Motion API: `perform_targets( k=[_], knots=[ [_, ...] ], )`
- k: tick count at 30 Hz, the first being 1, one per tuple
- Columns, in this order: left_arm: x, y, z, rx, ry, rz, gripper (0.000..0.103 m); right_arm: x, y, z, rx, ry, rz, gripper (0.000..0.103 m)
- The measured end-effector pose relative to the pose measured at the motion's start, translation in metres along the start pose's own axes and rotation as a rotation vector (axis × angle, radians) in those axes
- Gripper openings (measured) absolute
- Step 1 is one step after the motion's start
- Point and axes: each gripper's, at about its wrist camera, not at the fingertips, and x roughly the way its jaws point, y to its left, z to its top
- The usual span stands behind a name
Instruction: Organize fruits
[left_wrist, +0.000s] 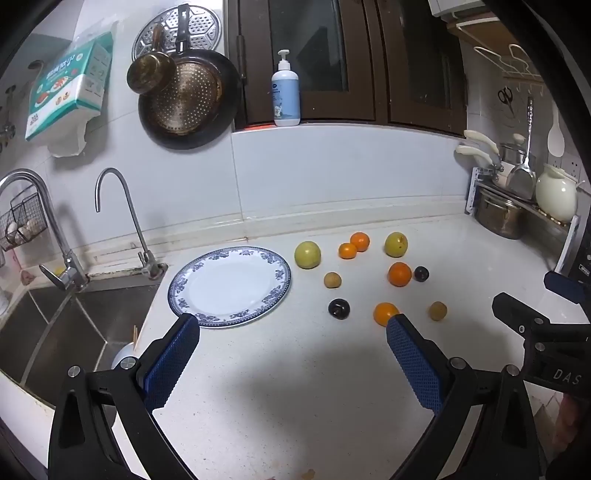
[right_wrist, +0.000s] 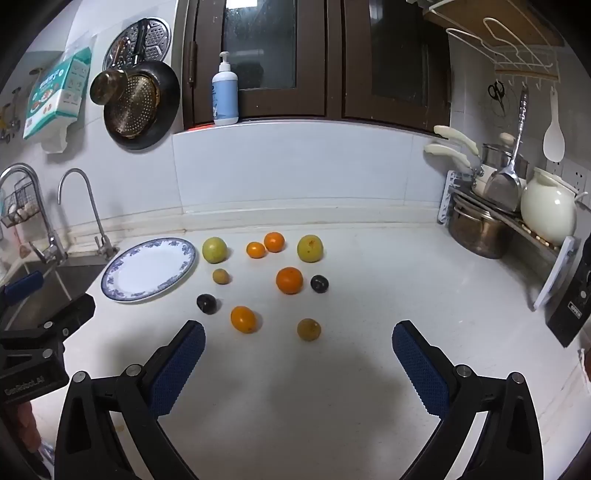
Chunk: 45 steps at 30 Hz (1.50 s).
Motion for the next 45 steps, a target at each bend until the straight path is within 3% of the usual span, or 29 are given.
perform_targets(
  k=[45],
  knots=[
    [-0.0045,0.0022,0.0002,-0.004,-0.005,0.02,0.103,0.0005,0.0002,-0.002,0.016,-0.001,0.014,0.102]
  ],
)
